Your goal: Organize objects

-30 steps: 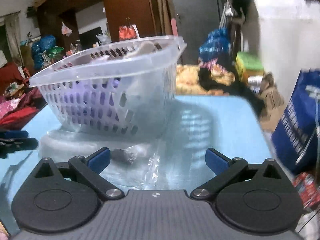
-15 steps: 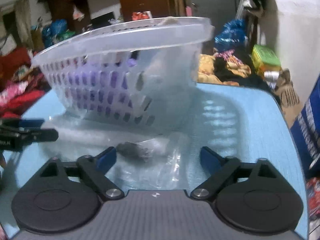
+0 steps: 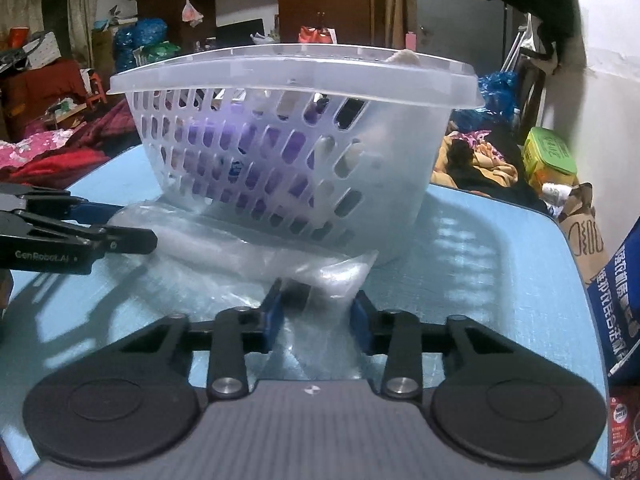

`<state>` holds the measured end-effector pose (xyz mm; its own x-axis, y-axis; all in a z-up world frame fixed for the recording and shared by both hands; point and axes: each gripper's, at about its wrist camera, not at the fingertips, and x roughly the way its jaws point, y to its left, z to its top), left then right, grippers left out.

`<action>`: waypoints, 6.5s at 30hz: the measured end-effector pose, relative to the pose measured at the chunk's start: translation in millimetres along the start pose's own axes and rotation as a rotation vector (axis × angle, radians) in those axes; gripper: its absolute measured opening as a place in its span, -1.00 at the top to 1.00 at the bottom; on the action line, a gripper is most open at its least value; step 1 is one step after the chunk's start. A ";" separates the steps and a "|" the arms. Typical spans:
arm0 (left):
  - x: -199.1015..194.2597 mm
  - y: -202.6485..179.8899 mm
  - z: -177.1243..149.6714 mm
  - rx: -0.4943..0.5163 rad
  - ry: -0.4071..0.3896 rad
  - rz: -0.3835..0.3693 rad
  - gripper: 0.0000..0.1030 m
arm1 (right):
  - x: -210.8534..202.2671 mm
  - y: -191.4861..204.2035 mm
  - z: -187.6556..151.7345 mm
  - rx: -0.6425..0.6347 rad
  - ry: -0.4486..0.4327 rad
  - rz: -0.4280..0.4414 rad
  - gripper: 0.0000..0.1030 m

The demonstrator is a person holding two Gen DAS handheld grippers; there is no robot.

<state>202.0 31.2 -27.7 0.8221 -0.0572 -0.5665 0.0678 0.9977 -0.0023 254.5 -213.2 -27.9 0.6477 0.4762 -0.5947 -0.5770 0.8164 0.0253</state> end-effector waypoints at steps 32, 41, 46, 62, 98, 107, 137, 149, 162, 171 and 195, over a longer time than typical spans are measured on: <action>-155.3 -24.5 10.8 0.056 -0.444 -0.036 0.66 | -136.6 31.5 11.2 -0.051 -0.403 0.107 0.68; -187.0 -43.5 50.9 0.097 -0.605 0.016 0.66 | -165.3 37.5 44.6 -0.114 -0.594 0.108 0.69; -175.1 -54.3 77.6 0.120 -0.607 0.057 0.66 | -153.2 31.6 63.4 -0.107 -0.611 0.096 0.69; 1.4 -7.4 148.3 0.065 -0.320 0.161 0.66 | -1.0 -6.0 124.0 -0.024 -0.331 -0.028 0.71; 2.6 0.3 113.8 0.031 -0.256 0.096 -0.88 | -14.2 -13.2 101.7 0.051 -0.299 -0.122 -1.00; -58.0 -11.7 95.3 0.048 -0.289 0.069 -0.88 | -66.8 9.7 77.4 0.043 -0.343 -0.179 -1.00; -216.4 -60.8 -39.0 -0.003 -0.506 0.065 -0.95 | -190.0 77.3 -44.3 0.089 -0.482 -0.193 -1.00; -184.8 -62.5 -40.4 0.022 -0.416 0.114 -0.95 | -174.9 73.8 -59.0 0.111 -0.446 -0.188 -1.00; -189.0 -64.1 -42.2 0.015 -0.412 0.098 -0.95 | -173.3 78.5 -61.2 0.100 -0.421 -0.170 -1.00; -180.5 -65.0 -41.9 0.023 -0.381 0.088 -0.95 | -173.3 79.6 -64.9 0.094 -0.416 -0.159 -1.00; -176.0 -62.5 -42.9 0.013 -0.363 0.085 -0.95 | -174.4 79.4 -65.7 0.088 -0.426 -0.140 -1.00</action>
<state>28.8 -19.6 36.8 0.9719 0.0145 -0.2351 -0.0043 0.9990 0.0439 63.1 -252.9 24.9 0.8739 0.4361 -0.2146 -0.4366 0.8984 0.0473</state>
